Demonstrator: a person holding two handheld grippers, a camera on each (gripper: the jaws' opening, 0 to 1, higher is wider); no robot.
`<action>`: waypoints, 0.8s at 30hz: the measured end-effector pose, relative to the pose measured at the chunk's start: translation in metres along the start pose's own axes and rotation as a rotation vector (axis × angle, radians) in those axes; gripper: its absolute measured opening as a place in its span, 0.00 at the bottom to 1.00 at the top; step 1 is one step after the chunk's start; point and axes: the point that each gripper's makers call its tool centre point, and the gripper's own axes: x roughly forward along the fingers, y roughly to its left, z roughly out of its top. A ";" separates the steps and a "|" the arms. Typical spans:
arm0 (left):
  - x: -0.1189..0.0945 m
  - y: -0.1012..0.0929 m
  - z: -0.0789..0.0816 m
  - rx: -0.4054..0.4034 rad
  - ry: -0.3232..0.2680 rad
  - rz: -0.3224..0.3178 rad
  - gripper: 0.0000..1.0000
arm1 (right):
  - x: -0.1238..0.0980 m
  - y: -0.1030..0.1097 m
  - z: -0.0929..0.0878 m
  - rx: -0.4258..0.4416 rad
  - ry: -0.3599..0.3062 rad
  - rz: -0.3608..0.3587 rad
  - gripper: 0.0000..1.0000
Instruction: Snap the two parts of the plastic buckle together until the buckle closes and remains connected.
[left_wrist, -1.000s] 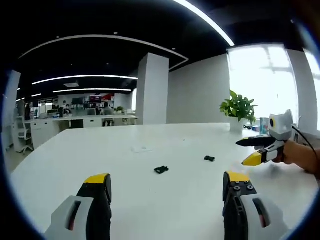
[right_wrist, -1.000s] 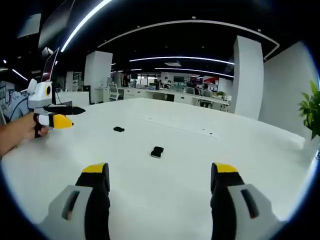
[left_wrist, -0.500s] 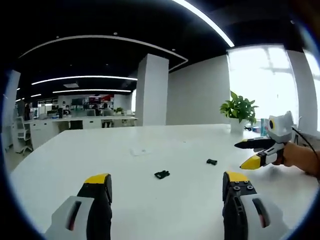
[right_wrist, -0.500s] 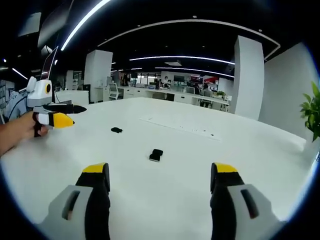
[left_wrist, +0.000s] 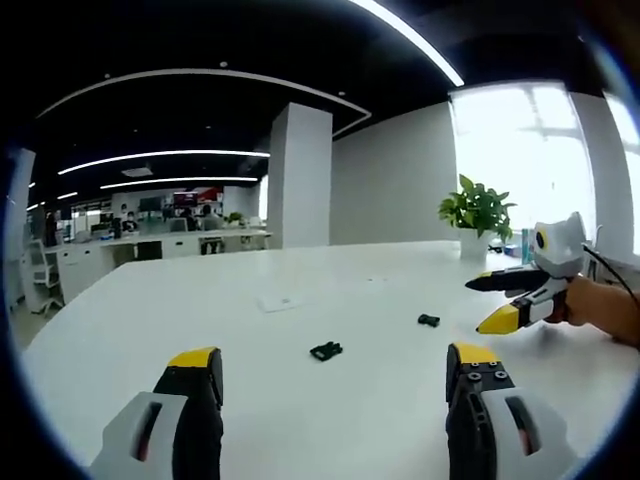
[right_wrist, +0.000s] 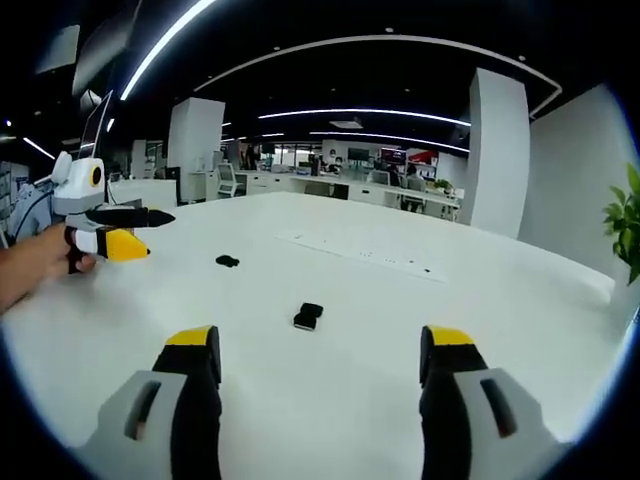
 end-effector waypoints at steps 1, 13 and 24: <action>0.001 0.001 0.000 0.002 0.001 0.000 0.93 | 0.001 0.000 0.000 -0.002 -0.001 -0.002 0.81; 0.001 0.004 -0.003 0.016 0.014 0.008 0.89 | 0.009 0.007 0.004 -0.015 -0.001 -0.001 0.79; 0.015 0.007 0.004 0.000 0.009 0.000 0.90 | 0.011 0.001 0.005 -0.008 -0.002 -0.007 0.79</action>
